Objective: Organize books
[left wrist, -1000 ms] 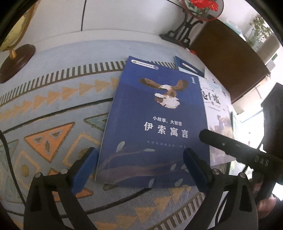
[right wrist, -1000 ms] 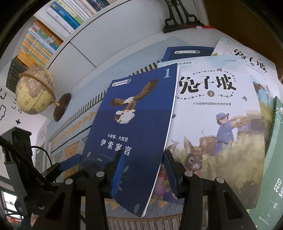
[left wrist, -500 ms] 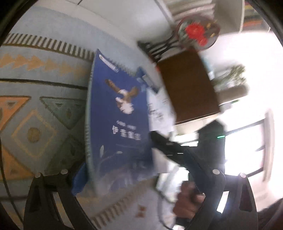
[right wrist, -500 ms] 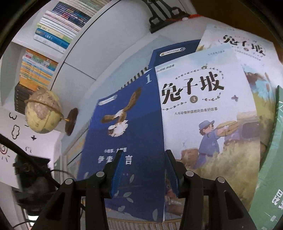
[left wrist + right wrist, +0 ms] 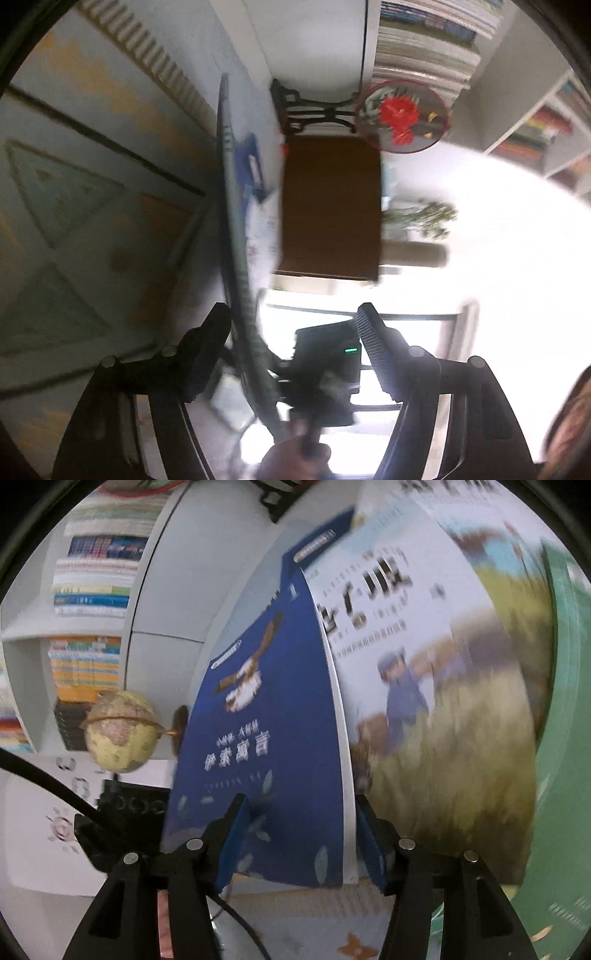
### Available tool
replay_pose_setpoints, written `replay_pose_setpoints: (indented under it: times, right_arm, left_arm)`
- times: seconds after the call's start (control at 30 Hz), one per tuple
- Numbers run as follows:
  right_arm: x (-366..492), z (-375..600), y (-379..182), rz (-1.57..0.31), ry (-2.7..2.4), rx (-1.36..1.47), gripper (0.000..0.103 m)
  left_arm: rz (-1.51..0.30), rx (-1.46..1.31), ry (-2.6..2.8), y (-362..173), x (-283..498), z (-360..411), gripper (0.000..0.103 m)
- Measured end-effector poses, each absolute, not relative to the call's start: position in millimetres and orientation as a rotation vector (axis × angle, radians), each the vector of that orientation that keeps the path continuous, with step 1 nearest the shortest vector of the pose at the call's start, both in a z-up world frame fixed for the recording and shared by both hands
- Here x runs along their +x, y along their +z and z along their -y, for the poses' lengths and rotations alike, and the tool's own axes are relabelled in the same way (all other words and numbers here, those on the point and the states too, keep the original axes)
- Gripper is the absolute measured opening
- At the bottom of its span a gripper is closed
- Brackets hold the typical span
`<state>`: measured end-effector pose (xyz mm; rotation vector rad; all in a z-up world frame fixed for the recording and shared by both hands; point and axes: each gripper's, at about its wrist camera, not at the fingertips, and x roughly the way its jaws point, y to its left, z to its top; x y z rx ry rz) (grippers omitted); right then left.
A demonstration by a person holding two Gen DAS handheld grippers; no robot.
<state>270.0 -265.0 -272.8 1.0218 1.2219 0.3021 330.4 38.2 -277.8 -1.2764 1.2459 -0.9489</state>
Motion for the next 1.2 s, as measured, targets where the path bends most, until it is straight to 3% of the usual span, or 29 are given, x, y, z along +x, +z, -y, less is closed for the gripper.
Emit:
replay_pose_setpoints:
  times: [0.1,0.4,0.47,0.53,0.6,0.9,1.2]
  right_arm:
    - [267,267,-280,-1.197,0.315,1.123,0.060]
    - [279,280,-288,-1.092,0.363,1.324,0.060]
    - [279,279,-285,-1.080,0.357,1.296,0.052]
    - [280,279,-279,-1.045,0.352,1.267,0.024]
    - [282,278,-270,-1.032,0.328,1.200,0.012]
    - [287,249,-240,-1.087,0.239,0.821,0.011]
    - [267,211,-215,-1.098,0.259,0.490,0.013]
  left_arm:
    - [-1.257,-1.299,-0.963,-277,332,-34,0.068]
    - [-1.296,-1.385,-0.988,-285,338,-29,0.068]
    - [-1.315,-1.319,-0.952,-284,339,-29,0.068]
    - [-1.351,-1.169,-0.891,-283,339,-25,0.068]
    - [-1.378,-1.031,-0.838,-282,337,-18,0.068]
    - [-1.271,-0.292,-0.673,-253,298,34,0.068]
    - [-1.107,-0.052,-0.589,-214,258,31,0.067]
